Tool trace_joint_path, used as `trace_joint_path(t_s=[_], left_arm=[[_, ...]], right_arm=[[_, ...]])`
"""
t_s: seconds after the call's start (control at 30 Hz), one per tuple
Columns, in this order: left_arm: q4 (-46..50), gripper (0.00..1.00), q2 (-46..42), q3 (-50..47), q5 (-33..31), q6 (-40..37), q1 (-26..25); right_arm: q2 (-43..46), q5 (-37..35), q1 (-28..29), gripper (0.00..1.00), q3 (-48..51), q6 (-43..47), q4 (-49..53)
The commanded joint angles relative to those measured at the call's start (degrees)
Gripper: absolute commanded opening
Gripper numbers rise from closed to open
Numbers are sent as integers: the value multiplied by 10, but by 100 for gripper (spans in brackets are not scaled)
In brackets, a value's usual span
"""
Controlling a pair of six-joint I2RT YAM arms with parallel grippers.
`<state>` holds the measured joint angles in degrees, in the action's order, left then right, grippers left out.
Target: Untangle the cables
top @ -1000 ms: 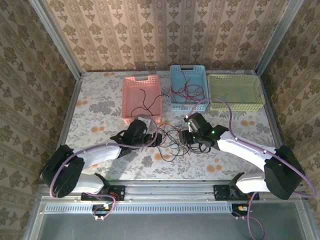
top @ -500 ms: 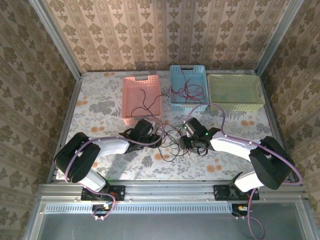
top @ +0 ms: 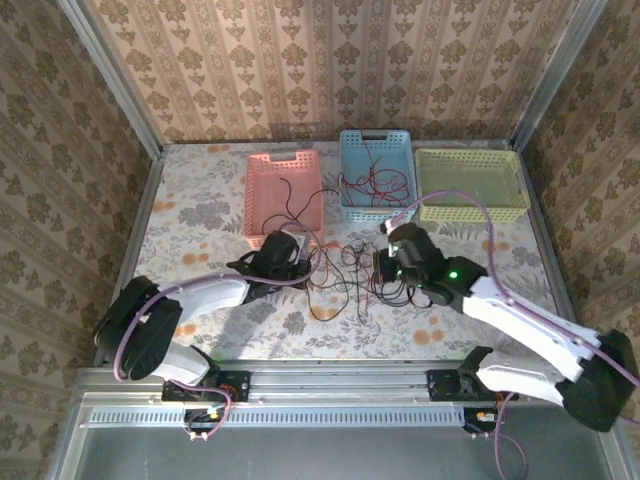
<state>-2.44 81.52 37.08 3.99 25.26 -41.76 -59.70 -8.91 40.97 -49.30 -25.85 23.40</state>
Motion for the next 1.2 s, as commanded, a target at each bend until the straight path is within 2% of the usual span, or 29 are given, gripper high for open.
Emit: trace_joint_path(t_s=[0.0, 0.1, 0.17, 0.23, 0.27, 0.4, 0.5, 0.6, 0.67, 0.8, 0.97, 1.07, 1.17], left_arm=[[30, 0, -30, 14, -15, -19, 8], [45, 0, -61, 16, 3, -21, 9], [56, 18, -84, 27, 45, -40, 6], [86, 41, -113, 43, 42, -53, -3], [102, 55, -128, 52, 34, -61, -8], [136, 75, -185, 78, 13, -77, -13], [106, 91, -209, 86, 10, -83, -15], [66, 94, -195, 105, 27, -86, -14], [35, 94, -172, 120, 62, -74, -14], [-43, 94, -123, 146, 125, -28, -14], [-108, 94, -82, 162, 157, 35, -8], [-162, 87, -61, 157, 192, 90, -3], [-219, 76, -46, 147, 221, 133, -2]], right_arm=[[52, -42, 11, 0, -49, 36, 39], [82, -40, 21, 0, -84, 64, 26], [92, -39, 30, 0, -106, 82, 15], [100, -39, 39, 0, -125, 100, -2], [102, -38, 42, 0, -134, 109, -10], [103, -26, 52, 0, -162, 127, -35], [95, 9, 55, 0, -169, 127, -40], [94, 29, 58, 0, -165, 117, -47], [97, 37, 60, 0, -164, 111, -47], [106, 45, 61, 0, -154, 96, -42], [113, 68, 62, 0, -136, 80, -35], [115, 63, 62, 0, -123, 80, -32], [115, 65, 63, 0, -112, 80, -34]])
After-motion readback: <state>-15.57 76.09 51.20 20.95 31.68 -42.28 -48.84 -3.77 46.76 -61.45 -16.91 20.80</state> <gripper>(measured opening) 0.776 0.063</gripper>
